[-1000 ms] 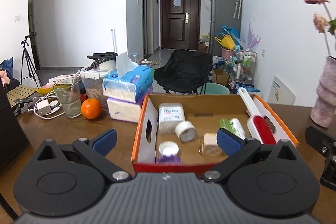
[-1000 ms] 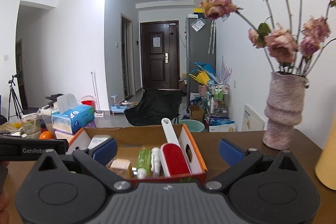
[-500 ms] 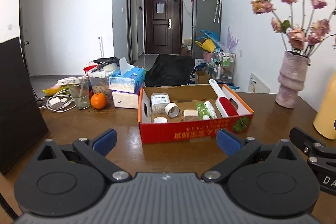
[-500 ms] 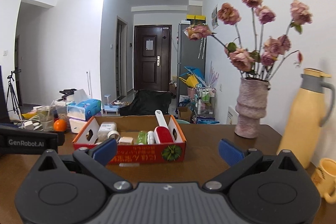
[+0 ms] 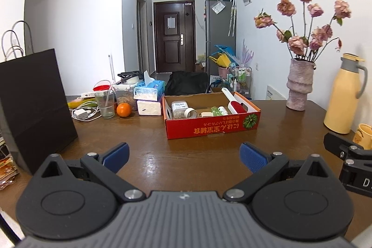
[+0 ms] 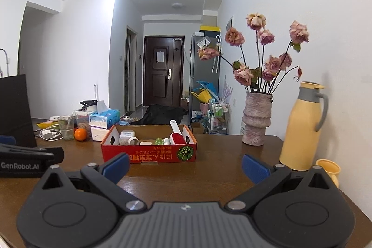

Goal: Organize rigid objects

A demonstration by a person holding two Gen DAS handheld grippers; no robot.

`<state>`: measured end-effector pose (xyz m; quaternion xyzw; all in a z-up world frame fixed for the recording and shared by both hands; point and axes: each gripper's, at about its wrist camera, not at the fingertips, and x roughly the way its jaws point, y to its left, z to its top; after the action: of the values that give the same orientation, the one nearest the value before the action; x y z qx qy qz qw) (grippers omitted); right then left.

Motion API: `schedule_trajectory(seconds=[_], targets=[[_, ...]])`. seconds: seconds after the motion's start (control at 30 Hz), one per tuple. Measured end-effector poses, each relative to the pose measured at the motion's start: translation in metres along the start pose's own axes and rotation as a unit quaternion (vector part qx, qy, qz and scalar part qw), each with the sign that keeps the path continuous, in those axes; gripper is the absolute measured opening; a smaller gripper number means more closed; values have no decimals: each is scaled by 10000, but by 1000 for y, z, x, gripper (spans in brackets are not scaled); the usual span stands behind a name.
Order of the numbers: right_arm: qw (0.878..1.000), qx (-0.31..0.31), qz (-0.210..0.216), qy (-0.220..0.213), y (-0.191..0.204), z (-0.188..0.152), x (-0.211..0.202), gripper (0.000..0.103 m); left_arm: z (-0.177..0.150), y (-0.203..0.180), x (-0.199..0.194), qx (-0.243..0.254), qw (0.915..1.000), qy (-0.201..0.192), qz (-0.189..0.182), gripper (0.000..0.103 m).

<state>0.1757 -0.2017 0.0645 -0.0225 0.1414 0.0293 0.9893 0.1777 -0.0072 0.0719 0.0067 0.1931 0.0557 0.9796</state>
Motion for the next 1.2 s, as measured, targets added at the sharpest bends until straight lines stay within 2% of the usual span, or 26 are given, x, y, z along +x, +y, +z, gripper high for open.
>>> schedule_trajectory(seconds=[0.2,0.5,1.2], targets=[[10000,-6,-21,38,1,-8,-34,103,-10,4,-37,37,9999,-106,12,103],[10000,-5,-69,-34,1,-12,-59,103,-16,6,-63,51,9997,-233,15,103],[10000,-26,-77,-16,-1,-13,-66,103,-19,5,-69,60,9997,-241,15,103]])
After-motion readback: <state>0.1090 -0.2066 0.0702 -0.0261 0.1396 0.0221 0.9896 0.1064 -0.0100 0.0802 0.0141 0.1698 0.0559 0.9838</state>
